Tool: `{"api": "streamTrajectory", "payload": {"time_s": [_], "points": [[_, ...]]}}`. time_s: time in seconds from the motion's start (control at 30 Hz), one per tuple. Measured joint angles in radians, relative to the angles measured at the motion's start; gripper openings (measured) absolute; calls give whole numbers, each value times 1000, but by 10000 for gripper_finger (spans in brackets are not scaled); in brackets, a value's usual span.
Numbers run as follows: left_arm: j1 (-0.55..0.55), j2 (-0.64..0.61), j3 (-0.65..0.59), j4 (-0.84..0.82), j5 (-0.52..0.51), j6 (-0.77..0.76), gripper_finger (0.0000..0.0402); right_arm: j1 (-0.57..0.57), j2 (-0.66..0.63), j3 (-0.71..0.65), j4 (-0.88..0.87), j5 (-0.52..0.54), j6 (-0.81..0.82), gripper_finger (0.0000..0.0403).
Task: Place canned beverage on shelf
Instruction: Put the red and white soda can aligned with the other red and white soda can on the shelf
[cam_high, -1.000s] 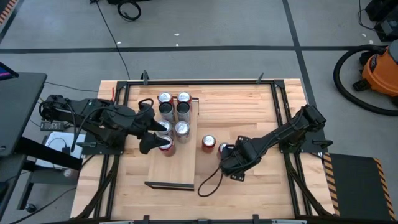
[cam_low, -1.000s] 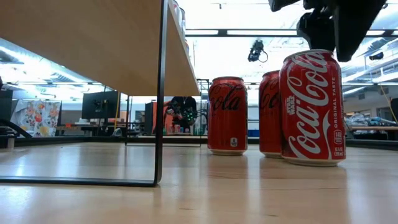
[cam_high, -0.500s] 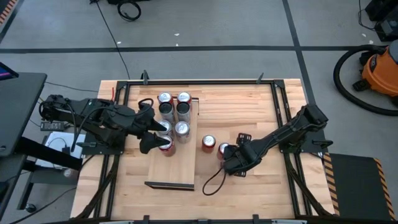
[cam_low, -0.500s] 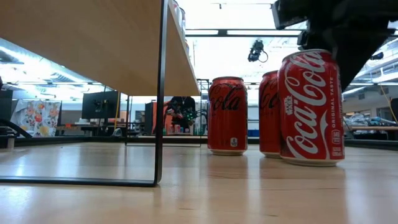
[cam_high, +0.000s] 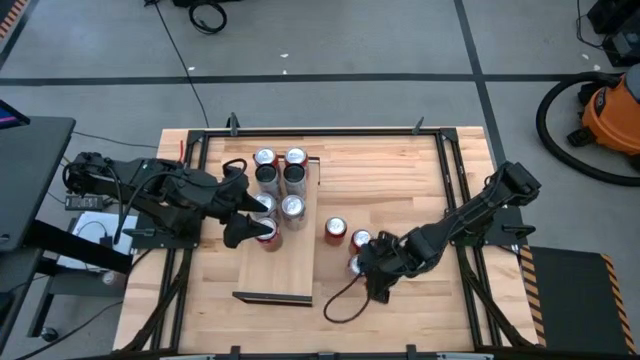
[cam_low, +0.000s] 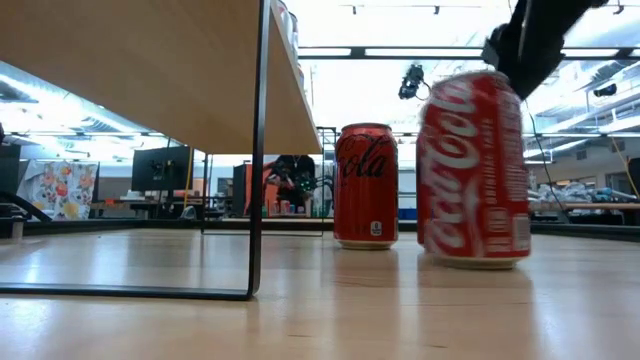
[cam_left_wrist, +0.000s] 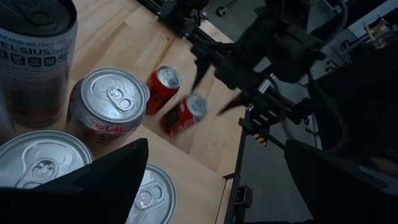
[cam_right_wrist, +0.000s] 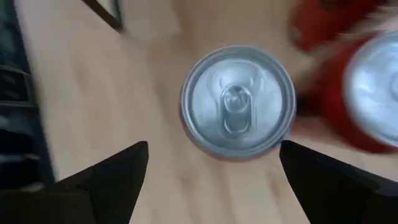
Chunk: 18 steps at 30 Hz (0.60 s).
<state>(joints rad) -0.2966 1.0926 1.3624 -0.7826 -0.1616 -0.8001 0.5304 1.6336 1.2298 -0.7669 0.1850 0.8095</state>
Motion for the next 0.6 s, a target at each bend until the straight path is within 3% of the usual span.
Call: {"api": "streamTrajectory", "payload": {"time_s": [0.37, 0.6], "points": [[0, 0, 0, -3, 19, 3, 389, 39, 10, 1, 229, -125, 91, 372], [0, 0, 0, 1, 21, 2, 389, 34, 10, 19, 265, -90, -131, 372]]}}
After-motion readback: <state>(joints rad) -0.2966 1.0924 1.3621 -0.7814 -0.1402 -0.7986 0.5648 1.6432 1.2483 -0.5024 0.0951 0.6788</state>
